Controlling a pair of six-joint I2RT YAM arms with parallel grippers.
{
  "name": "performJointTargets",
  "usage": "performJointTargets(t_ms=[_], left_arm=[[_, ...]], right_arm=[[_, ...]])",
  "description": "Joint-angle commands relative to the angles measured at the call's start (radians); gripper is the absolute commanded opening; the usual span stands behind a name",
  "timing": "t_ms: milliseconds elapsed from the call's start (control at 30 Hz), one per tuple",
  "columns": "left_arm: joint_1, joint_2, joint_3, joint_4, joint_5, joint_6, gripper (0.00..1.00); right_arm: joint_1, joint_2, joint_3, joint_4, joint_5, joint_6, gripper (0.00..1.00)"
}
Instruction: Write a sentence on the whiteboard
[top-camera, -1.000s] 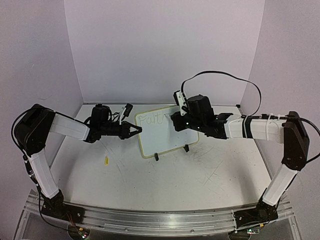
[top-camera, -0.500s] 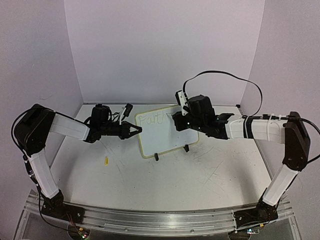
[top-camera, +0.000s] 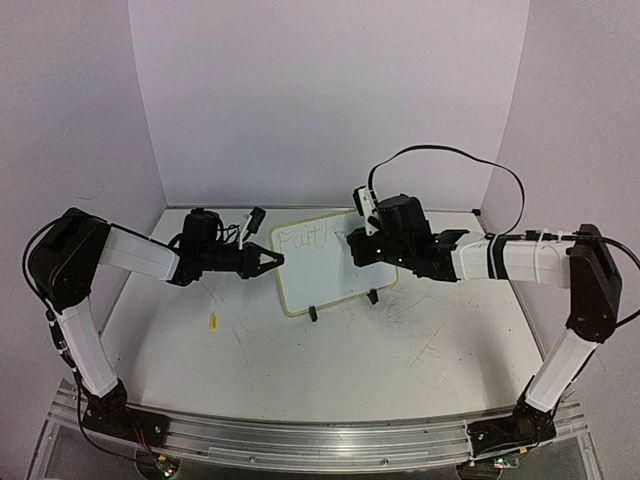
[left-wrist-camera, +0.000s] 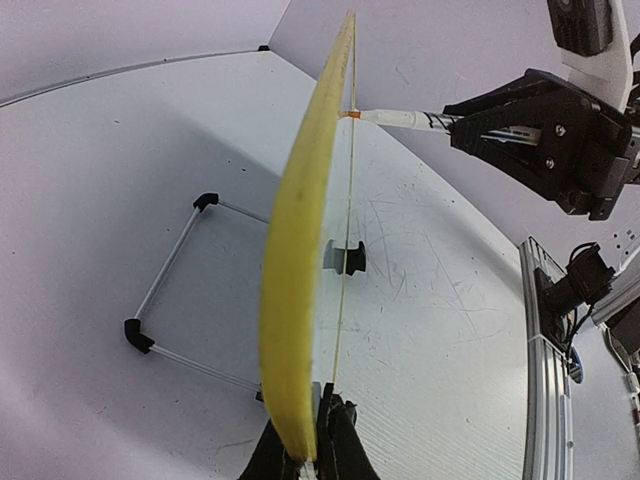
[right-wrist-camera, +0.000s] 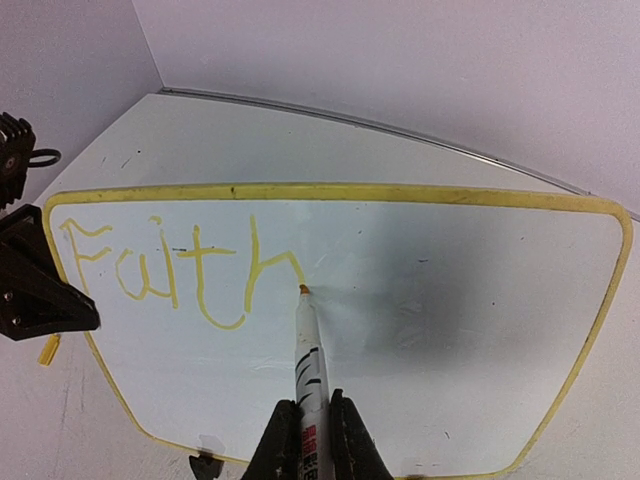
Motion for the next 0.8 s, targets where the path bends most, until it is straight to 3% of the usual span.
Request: performJointTargets(t_ms=[0,767], left_arm=[[0.006,-0.009,0.015,-0.068,-0.102,0.082,0.0],[0.007,-0.006,0.018,-0.07,-0.103,0.083,0.0]], right_arm=[[-0.008,-0.02,-0.01,-0.018,0.006,0.017,0.0],[-0.007,-0.01,-0.009,-0.042,-0.007,0.025,0.0]])
